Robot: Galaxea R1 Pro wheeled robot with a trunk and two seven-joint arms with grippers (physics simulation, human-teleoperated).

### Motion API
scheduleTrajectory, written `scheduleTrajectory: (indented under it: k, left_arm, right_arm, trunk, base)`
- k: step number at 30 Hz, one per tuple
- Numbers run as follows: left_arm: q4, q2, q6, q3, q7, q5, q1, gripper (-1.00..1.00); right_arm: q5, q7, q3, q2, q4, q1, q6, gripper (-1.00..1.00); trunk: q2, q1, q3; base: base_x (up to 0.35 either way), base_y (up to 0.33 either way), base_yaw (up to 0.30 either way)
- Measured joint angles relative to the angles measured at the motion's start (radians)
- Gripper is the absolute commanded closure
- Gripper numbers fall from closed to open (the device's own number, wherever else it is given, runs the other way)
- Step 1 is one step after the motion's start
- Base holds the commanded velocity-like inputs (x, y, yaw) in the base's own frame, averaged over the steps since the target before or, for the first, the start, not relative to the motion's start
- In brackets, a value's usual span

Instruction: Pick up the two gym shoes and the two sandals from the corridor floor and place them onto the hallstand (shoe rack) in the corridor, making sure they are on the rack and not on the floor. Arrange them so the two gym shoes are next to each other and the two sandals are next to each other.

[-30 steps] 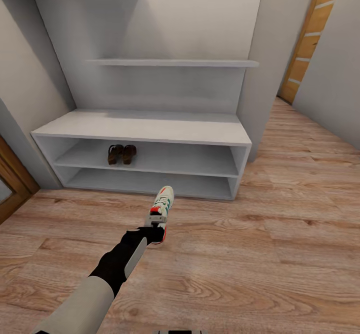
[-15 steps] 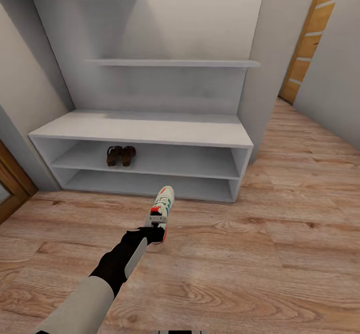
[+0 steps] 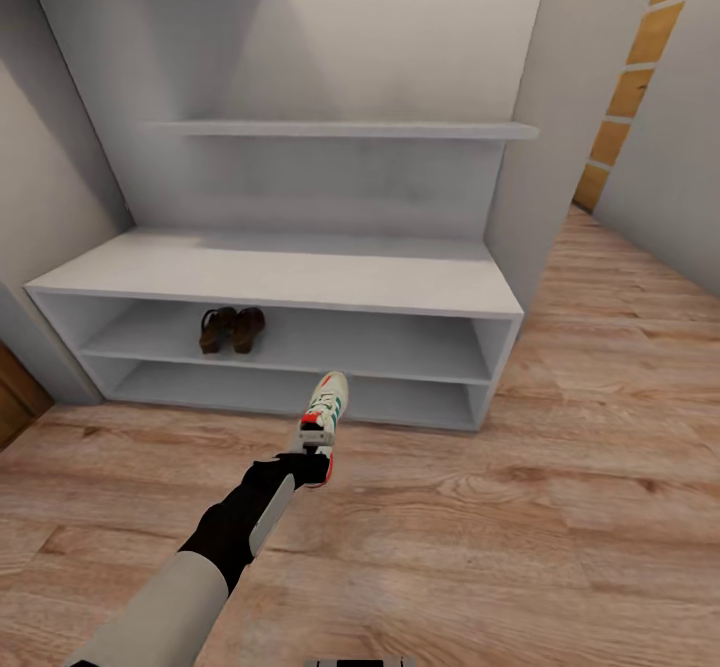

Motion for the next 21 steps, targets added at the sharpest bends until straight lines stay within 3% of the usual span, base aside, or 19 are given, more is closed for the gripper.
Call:
scheduleTrajectory:
  k: [14, 21]
  left_arm:
    - [0.0, 0.0, 0.0, 0.001, 0.0, 0.0, 0.0, 1.0]
    - [0.0, 0.0, 0.0, 0.001, 0.0, 0.0, 0.0, 1.0]
  right_arm:
    - [0.0, -0.001, 0.0, 0.0, -0.001, 0.0, 0.0, 1.0]
    - [0.0, -0.001, 0.0, 0.0, -0.001, 0.0, 0.0, 1.0]
  trunk:
    - [0.0, 0.0, 0.0]
    - [0.0, 0.0, 0.0]
  base:
    - [0.345, -0.002, 0.0]
    - [0.345, -0.101, 0.0]
